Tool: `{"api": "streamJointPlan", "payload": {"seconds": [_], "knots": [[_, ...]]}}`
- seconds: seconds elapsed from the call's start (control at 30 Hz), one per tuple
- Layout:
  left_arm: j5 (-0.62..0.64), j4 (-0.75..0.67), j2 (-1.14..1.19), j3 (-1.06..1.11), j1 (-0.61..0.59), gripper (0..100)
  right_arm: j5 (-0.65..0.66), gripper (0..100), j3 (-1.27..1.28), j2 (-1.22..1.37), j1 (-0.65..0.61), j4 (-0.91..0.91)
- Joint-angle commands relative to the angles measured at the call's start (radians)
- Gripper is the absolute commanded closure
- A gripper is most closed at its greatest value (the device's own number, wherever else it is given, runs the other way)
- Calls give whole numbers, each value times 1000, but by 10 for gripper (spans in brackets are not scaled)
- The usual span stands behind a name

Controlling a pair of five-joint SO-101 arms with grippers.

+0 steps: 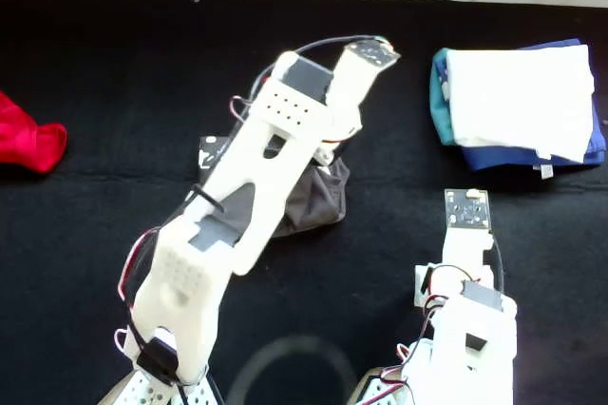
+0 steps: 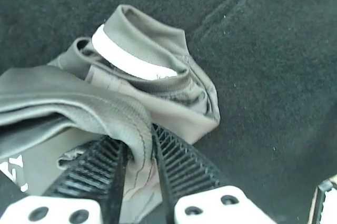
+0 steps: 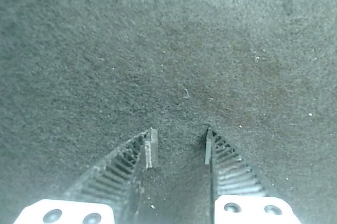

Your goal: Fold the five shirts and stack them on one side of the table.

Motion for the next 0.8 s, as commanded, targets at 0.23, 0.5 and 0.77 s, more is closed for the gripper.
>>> {"api": "streamJointPlan", "payload": {"seconds": [0.23,0.5,0.77], "knots": [[9,137,33,-292,-12,766,3,837,18,-2,5,-21],[8,135,-166,-234,-110,875,3,837,18,-2,5,-21],[2,103,-171,82,-139,991,3,837,18,-2,5,-21]]}}
